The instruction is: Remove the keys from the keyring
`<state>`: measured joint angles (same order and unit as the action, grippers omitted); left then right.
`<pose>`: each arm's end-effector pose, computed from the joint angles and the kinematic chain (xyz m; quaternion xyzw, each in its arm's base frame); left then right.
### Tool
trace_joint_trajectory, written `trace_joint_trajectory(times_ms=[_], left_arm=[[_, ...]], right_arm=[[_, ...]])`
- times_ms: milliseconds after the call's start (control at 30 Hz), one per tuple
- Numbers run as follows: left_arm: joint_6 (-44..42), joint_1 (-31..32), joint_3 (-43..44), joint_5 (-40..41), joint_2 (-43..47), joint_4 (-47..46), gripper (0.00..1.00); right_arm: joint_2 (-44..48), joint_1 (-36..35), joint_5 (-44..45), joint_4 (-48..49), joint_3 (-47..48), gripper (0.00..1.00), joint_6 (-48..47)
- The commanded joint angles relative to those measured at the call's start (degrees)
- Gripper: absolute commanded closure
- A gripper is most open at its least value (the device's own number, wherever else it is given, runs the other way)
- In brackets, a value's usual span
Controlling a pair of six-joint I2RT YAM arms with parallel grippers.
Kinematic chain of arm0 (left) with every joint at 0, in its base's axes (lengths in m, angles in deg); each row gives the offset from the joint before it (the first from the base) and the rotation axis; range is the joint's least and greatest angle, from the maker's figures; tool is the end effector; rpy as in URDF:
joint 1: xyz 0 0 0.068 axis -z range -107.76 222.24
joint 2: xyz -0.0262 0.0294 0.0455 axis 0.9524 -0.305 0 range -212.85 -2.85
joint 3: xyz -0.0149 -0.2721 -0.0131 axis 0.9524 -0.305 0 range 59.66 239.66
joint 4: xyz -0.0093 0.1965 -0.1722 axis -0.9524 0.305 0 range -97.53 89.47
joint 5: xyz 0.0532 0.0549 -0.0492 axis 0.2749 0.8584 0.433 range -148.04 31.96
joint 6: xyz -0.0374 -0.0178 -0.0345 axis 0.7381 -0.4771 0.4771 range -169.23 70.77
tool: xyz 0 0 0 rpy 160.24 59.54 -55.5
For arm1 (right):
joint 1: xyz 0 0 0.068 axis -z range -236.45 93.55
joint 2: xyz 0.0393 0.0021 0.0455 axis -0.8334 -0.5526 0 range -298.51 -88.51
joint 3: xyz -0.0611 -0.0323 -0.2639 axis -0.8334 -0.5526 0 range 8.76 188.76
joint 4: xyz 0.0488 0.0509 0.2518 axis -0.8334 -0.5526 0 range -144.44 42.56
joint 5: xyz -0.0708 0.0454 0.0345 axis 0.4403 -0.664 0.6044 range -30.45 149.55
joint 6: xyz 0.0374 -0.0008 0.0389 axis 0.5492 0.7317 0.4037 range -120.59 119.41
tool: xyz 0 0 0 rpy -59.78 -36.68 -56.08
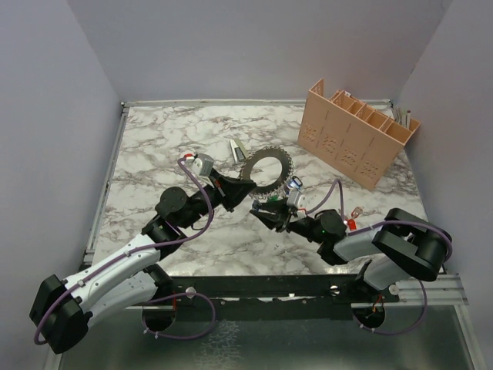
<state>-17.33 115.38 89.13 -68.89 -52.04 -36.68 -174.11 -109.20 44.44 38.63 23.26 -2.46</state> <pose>0.1456 -0.1456 0.3049 0.1348 0.6335 -0.5110 0.5651 0.1383 0.1971 0.1923 -0.3697 0.4885 0.4101 0.6757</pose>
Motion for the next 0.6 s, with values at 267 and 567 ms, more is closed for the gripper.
trace_joint_trajectory(times_ms=[267, 567], left_arm=[[2.95, -0.24, -0.73, 4.84, 2.09, -4.43, 1.00], [12.50, -0.17, -5.69, 16.11, 6.88, -4.28, 1.00]], right_arm=[[-0.27, 0.28, 2.82, 13.18, -1.10, 0.99, 0.34], [4.24, 0.28, 1.07, 3.77, -0.86, 1.00, 3.16]])
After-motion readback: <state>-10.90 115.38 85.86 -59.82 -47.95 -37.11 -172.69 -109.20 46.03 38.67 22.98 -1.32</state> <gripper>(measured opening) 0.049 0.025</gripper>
